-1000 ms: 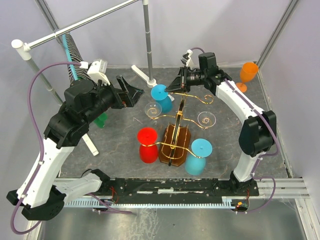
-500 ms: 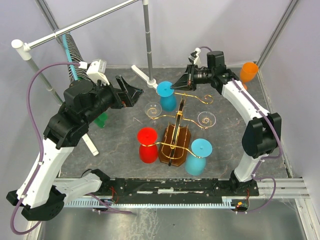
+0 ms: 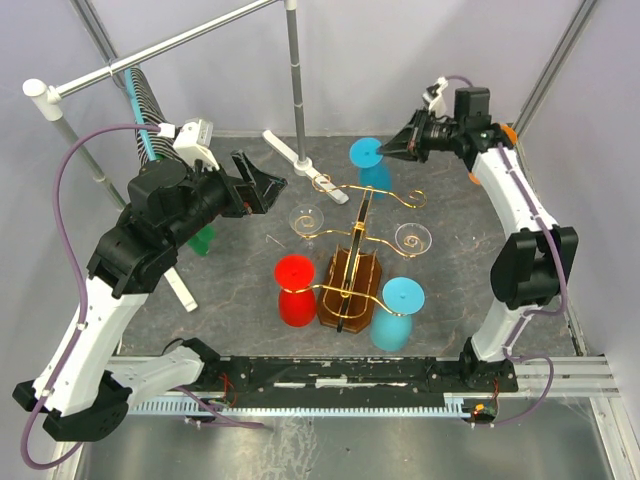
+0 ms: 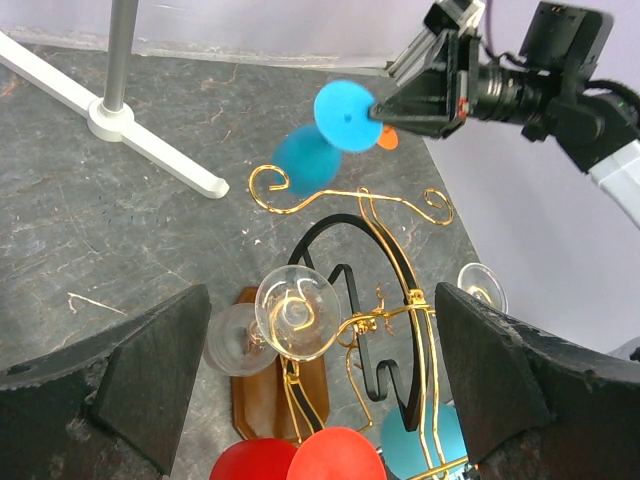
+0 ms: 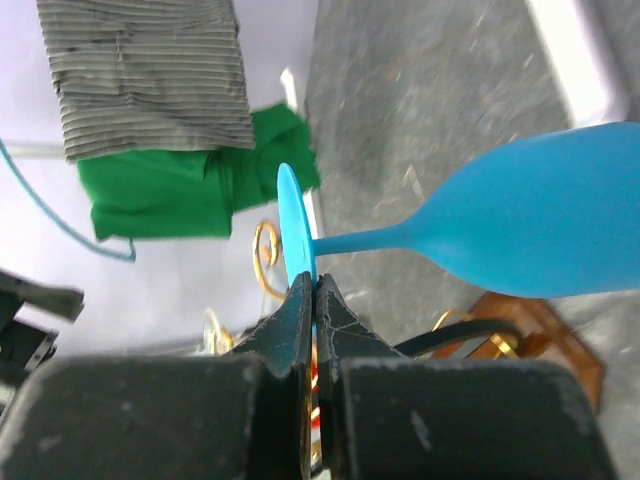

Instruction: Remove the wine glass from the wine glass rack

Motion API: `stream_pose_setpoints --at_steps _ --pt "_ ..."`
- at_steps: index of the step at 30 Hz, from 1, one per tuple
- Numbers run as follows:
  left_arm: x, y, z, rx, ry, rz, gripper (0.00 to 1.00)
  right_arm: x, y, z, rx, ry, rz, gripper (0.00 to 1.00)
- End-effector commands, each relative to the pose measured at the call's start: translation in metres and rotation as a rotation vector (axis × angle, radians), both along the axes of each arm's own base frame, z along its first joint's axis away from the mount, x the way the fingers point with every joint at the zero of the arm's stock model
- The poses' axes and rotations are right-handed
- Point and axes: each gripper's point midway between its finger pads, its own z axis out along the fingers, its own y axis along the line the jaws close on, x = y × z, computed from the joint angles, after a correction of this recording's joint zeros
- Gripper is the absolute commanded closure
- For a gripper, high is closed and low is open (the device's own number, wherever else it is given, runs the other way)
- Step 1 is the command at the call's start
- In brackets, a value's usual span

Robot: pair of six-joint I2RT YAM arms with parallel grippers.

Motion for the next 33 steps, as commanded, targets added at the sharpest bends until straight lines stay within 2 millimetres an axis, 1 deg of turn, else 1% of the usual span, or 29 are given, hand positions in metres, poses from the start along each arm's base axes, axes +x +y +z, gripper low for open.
stream_pose_setpoints --at_steps 1,4,6,8,10,14,15,16,17,18,19,20,22,24,25,26,30,33 --pt "0.000 0.001 0.012 0.016 -0.054 -0.006 0.01 0.033 -0.029 0.020 -0.191 -0.178 -0.085 0.99" --pt "0.002 0.001 0.010 0.027 -0.051 -0.002 0.01 0.060 -0.058 0.005 -0.420 -0.221 -0.178 0.99" --pt "0.005 0.002 0.008 0.036 -0.050 0.005 0.01 0.077 -0.082 -0.011 -0.603 -0.234 -0.242 0.99" --pt "0.007 0.002 0.006 0.045 -0.049 0.012 0.01 0.090 -0.102 -0.028 -0.778 -0.240 -0.270 0.99" --pt "0.010 0.003 0.002 0.059 -0.046 0.024 0.01 0.107 -0.114 -0.043 -0.928 -0.264 -0.300 0.99" --pt "0.016 0.003 -0.003 0.083 -0.040 0.035 0.01 0.138 -0.127 -0.063 -1.239 -0.349 -0.328 0.99" --pt "0.017 0.004 -0.003 0.087 -0.041 0.039 0.01 0.146 -0.126 -0.068 -1.314 -0.375 -0.330 0.99" --pt "0.019 0.004 -0.004 0.093 -0.042 0.045 0.01 0.154 -0.130 -0.077 -1.408 -0.388 -0.338 0.99" --pt "0.020 0.006 -0.004 0.098 -0.043 0.054 0.01 0.161 -0.130 -0.076 -1.462 -0.418 -0.346 0.99" --pt "0.021 0.007 -0.004 0.101 -0.044 0.062 0.01 0.169 -0.131 -0.086 -1.526 -0.431 -0.337 0.99" --pt "0.022 0.007 -0.005 0.104 -0.043 0.066 0.01 0.175 -0.131 -0.088 -1.582 -0.453 -0.338 0.99" --pt "0.025 0.006 -0.007 0.106 -0.042 0.069 0.01 0.186 -0.132 -0.086 -1.710 -0.505 -0.356 0.99" --pt "0.027 0.004 -0.011 0.115 -0.034 0.067 0.01 0.194 -0.137 -0.087 -1.807 -0.542 -0.376 0.99" --pt "0.030 0.003 -0.013 0.119 -0.028 0.068 0.01 0.198 -0.143 -0.091 -1.880 -0.560 -0.387 0.99" --pt "0.031 0.002 -0.014 0.121 -0.025 0.067 0.01 0.199 -0.147 -0.096 -1.913 -0.562 -0.384 0.99" --pt "0.032 0.001 -0.016 0.122 -0.022 0.066 0.01 0.201 -0.149 -0.095 -1.938 -0.574 -0.396 1.00" --pt "0.034 -0.004 -0.017 0.119 -0.017 0.052 0.01 0.207 -0.155 -0.100 -2.029 -0.610 -0.404 0.99" --pt "0.034 -0.005 -0.016 0.118 -0.017 0.046 0.01 0.212 -0.157 -0.109 -2.074 -0.627 -0.381 0.99"
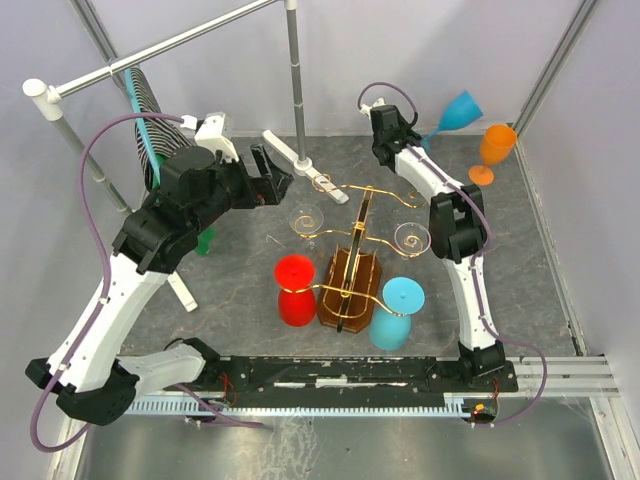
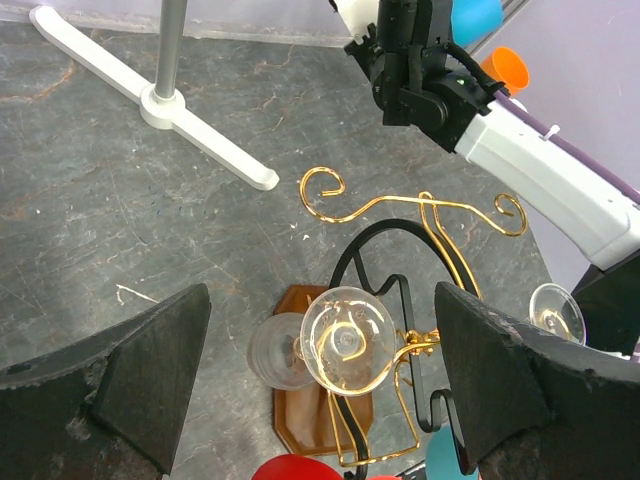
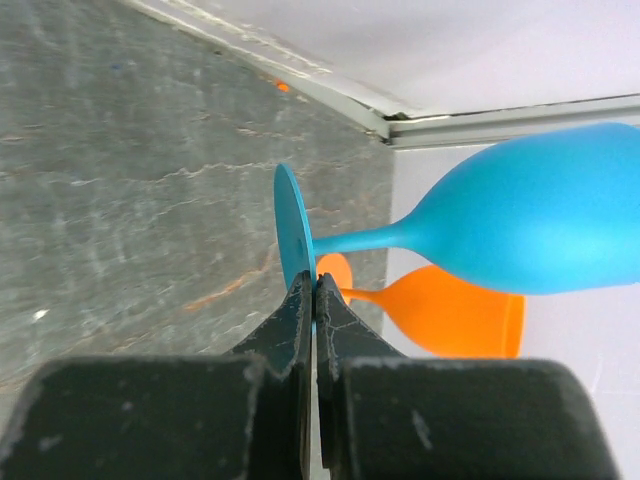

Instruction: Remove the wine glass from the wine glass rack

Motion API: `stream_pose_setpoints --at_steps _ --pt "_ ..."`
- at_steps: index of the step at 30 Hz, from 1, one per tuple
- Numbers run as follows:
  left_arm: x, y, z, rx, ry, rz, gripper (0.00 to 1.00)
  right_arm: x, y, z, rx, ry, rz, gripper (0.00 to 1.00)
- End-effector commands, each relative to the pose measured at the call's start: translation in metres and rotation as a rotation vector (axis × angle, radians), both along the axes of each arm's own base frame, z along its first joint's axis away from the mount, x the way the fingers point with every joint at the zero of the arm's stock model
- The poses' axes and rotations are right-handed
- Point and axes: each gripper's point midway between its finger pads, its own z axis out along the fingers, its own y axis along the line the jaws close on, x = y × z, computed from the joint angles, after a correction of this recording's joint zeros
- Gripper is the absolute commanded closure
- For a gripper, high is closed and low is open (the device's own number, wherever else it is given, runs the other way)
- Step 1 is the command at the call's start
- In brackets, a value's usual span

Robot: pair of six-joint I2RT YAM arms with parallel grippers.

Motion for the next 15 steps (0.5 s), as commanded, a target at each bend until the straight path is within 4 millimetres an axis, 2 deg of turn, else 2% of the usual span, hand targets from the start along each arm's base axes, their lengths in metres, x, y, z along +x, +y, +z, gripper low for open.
stream_pose_setpoints --at_steps 1,8,15 --pt "0.001 -0.002 0.013 0.006 -0.060 -0.019 0.01 0.016 -0.014 0.034 -0.113 -0.139 -0.043 0.99" --pt "0.001 0.001 0.016 0.013 -0.069 -0.014 0.01 0.020 -0.023 -0.013 -0.150 -0.079 -0.017 0.99" --pt "0.002 -0.002 0.017 0.014 -0.073 -0.025 0.01 0.018 -0.044 -0.044 -0.151 -0.047 -0.029 1.00"
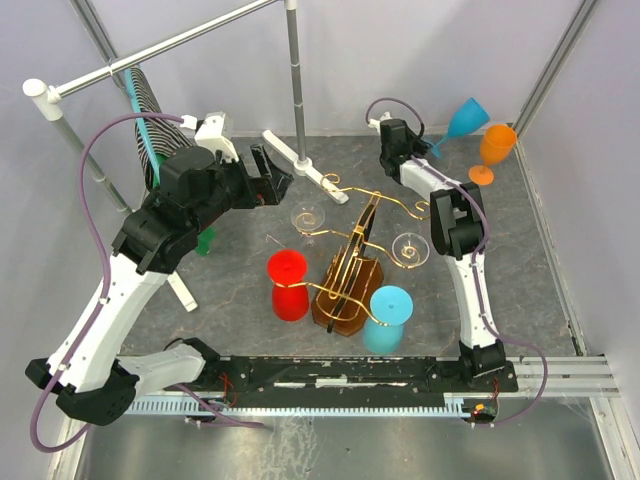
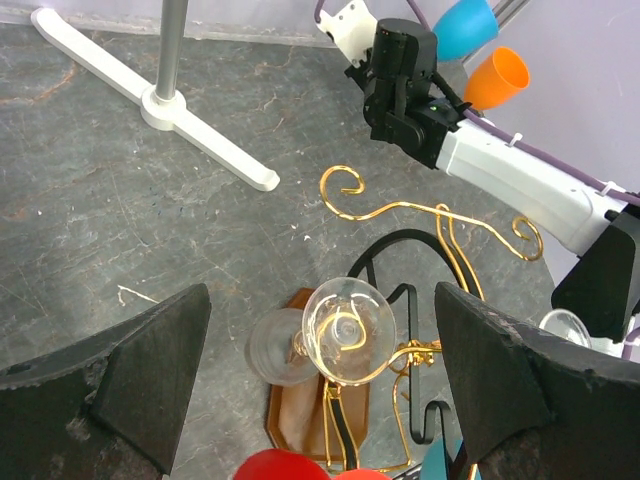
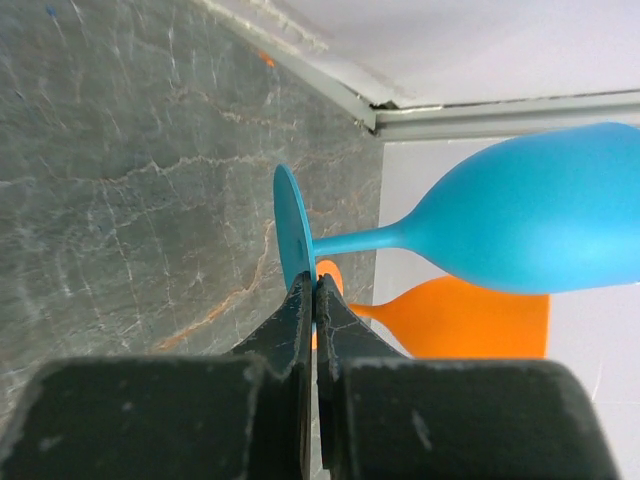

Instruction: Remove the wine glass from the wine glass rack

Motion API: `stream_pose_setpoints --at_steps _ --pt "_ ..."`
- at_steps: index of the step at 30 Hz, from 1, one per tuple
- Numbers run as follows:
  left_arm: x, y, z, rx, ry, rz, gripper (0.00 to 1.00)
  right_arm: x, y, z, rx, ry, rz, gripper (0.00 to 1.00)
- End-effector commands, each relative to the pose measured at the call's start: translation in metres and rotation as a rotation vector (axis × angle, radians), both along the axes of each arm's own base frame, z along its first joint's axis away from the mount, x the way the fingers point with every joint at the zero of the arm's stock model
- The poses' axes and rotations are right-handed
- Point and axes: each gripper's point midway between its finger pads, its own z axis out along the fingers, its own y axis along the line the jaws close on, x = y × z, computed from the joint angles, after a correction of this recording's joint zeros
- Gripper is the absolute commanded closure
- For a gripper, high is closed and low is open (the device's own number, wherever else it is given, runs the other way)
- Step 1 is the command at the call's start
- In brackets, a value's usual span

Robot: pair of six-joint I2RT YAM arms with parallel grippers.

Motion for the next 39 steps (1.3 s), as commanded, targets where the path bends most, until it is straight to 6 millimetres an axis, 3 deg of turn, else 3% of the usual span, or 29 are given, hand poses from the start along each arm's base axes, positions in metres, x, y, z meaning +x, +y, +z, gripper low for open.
stream_pose_setpoints --at_steps 1,8,10,13,20,39 --pt "0.001 -0.002 0.018 0.009 -0.074 -0.026 0.01 0.005 -0.011 -0.016 -0.003 -0.030 -0.009 1.00" --pt "0.002 -0.004 0.018 0.017 -0.077 -0.035 0.01 0.003 -0.015 -0.046 -0.014 0.038 -0.007 1.00" --pt "0.002 -0.003 0.020 0.019 -0.083 -0.033 0.01 0.003 -0.015 -0.046 -0.010 0.049 -0.004 1.00" --pt "0.002 -0.002 0.020 0.022 -0.085 -0.029 0.01 0.002 -0.014 -0.067 -0.012 0.096 0.005 1.00" --pt "0.005 -0.003 0.019 0.027 -0.083 -0.029 0.01 -0.006 -0.006 -0.092 0.045 0.201 0.043 1.00" --pt "0.005 -0.004 0.024 0.024 -0.096 -0.036 0.01 -0.027 0.010 -0.117 0.116 0.388 0.105 0.93"
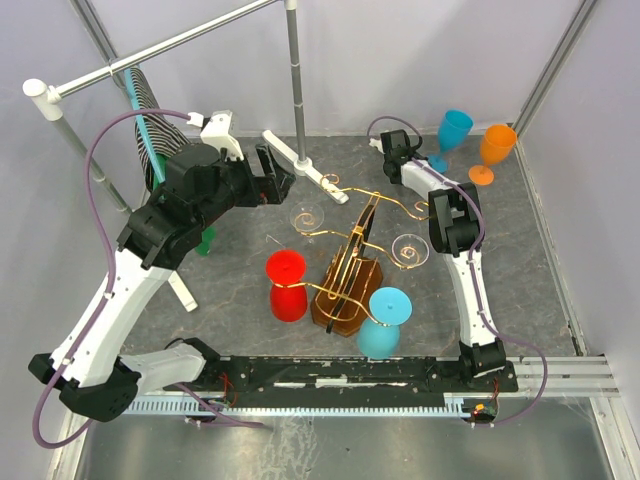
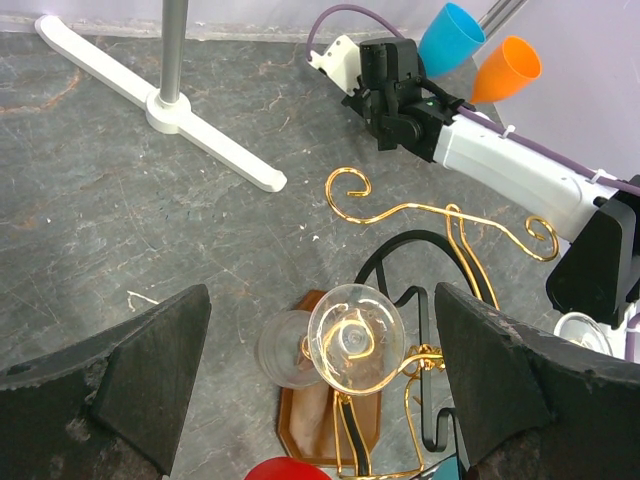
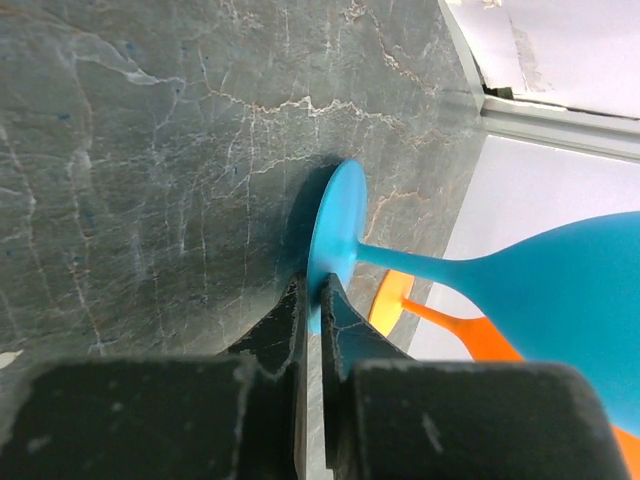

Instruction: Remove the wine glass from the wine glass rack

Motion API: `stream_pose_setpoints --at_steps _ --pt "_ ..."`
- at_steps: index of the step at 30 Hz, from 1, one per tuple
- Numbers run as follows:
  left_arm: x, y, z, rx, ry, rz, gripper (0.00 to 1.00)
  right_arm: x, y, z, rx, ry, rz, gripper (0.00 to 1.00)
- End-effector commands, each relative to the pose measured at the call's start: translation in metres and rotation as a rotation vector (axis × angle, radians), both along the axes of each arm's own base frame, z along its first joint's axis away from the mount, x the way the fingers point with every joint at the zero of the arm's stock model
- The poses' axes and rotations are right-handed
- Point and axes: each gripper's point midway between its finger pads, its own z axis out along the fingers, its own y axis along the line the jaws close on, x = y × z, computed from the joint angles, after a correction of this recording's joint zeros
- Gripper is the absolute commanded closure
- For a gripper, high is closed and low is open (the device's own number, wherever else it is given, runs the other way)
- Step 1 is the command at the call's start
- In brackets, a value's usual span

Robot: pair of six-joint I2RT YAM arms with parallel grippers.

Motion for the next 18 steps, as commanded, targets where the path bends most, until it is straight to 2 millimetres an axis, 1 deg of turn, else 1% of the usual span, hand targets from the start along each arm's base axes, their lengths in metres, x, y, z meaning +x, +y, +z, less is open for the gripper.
stream_pose_setpoints --at_steps 1,3,5,7,13,17,18 --pt "-0.001 -0.001 0.029 -0.014 -0.091 -0.022 0.01 -0.016 0.020 -0.042 0.097 0.134 0.051 0.92" --pt "-0.001 -0.001 0.029 -0.014 -0.091 -0.023 0.01 -0.018 0.021 -0.045 0.100 0.148 0.054 0.89" --pt "0.000 -0.001 0.028 -0.012 -0.091 -0.023 0.01 -0.019 0.022 -0.045 0.107 0.156 0.059 0.82" --pt "0.000 -0.002 0.028 -0.011 -0.089 -0.024 0.01 -0.020 0.023 -0.045 0.113 0.167 0.064 0.78" --pt "0.001 -0.001 0.027 -0.007 -0.090 -0.021 0.01 -0.027 0.026 -0.045 0.136 0.214 0.083 0.72" --pt "0.002 -0.001 0.027 -0.006 -0.091 -0.020 0.01 -0.035 0.032 -0.043 0.175 0.257 0.109 0.61" --pt "0.001 -0.002 0.027 -0.006 -0.091 -0.023 0.01 -0.038 0.035 -0.046 0.189 0.276 0.119 0.58"
